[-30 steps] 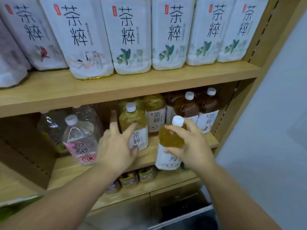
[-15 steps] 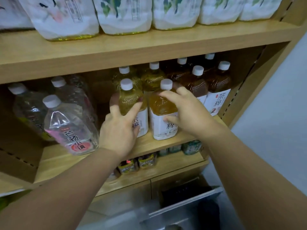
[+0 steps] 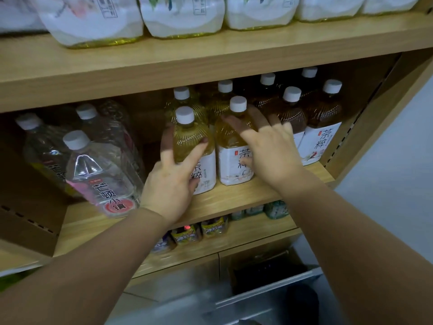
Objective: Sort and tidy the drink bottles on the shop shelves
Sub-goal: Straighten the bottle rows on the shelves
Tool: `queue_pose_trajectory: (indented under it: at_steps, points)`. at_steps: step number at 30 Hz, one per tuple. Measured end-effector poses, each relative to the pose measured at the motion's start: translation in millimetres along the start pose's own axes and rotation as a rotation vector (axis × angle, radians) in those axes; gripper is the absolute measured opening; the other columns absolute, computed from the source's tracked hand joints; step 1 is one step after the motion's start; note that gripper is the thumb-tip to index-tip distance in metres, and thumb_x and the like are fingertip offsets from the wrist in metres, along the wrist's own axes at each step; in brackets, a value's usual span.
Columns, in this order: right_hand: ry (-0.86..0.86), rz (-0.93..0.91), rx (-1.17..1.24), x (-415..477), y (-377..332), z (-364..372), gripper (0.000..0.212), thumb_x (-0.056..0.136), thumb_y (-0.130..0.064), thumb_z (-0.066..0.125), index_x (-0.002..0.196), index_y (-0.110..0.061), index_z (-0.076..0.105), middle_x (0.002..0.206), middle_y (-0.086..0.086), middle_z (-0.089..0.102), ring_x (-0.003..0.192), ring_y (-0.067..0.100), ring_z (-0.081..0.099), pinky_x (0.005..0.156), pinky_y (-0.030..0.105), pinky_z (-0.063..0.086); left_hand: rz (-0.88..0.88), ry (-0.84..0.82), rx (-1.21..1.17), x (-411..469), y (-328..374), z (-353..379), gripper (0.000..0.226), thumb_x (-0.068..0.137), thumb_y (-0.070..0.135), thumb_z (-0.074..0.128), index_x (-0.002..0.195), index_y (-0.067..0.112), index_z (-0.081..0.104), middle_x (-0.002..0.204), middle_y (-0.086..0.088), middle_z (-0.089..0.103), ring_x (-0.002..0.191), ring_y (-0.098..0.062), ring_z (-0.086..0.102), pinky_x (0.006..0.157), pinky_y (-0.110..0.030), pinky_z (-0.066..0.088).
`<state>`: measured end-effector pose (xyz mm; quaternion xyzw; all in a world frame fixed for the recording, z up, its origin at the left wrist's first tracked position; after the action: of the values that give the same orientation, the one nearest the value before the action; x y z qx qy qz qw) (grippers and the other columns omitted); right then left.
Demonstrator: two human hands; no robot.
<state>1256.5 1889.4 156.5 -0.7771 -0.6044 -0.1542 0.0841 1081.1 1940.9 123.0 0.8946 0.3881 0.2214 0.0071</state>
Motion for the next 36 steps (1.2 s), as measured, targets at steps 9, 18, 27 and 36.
queue_pose_trajectory:
  at_steps: [9, 18, 27, 36]
  points:
    - [-0.028, 0.031, 0.013, -6.1, -5.6, 1.8, 0.103, 0.083, -0.025, 0.078, 0.158, -0.047, 0.01, 0.165, 0.014, 0.022, 0.114, 0.036, 0.052, 0.098, 0.046, 0.038, -0.019, -0.071, -0.059, 1.9, 7.9, 4.4, 0.101, 0.091, 0.025, 0.071, 0.146, 0.063, -0.004, 0.161, -0.006, -0.032, 0.111, -0.04, 0.057, 0.09, -0.048, 0.057]
    - [-0.034, 0.176, 0.298, -52.7, -35.7, -15.6, 0.083, 0.091, -0.039, 0.072, 0.157, -0.04, 0.022, 0.165, 0.012, 0.011, 0.151, 0.033, 0.016, 0.117, 0.053, 0.027, 0.06, -0.027, -0.072, -56.5, -3.8, -50.2, 0.093, 0.084, 0.026, 0.078, 0.156, 0.043, 0.021, 0.168, -0.015, 0.001, 0.121, -0.039, 0.058, 0.081, -0.047, 0.059]
    - [0.333, 0.014, 0.585, -32.6, -116.2, -145.8, 0.036, 0.09, -0.043, 0.066, 0.117, -0.021, 0.069, 0.11, 0.005, 0.066, 0.105, 0.028, 0.062, 0.084, 0.037, 0.052, 0.002, 0.213, -0.043, -85.3, -49.3, -195.2, 0.065, 0.078, 0.026, 0.083, 0.136, 0.022, 0.054, 0.153, -0.014, 0.038, 0.122, -0.036, 0.058, 0.088, -0.044, 0.059]
    - [0.382, -0.208, 0.71, 0.3, -225.2, -261.4, 0.028, 0.089, -0.051, 0.064, 0.101, -0.027, 0.07, 0.085, -0.014, 0.062, 0.072, 0.01, 0.059, 0.067, 0.032, 0.05, -0.098, 0.52, 0.095, -118.5, -103.6, -336.0, 0.047, 0.087, 0.037, 0.071, 0.126, 0.012, 0.061, 0.131, -0.012, 0.05, 0.114, -0.031, 0.057, 0.086, -0.042, 0.055]
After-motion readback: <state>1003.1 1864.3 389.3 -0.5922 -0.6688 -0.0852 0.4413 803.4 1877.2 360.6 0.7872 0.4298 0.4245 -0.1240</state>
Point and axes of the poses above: each hand's wrist, its own x-axis towards the middle knuckle, its own z-axis out of the palm, y = z × x, the point moved 10 cm from there along x, towards the middle knuckle
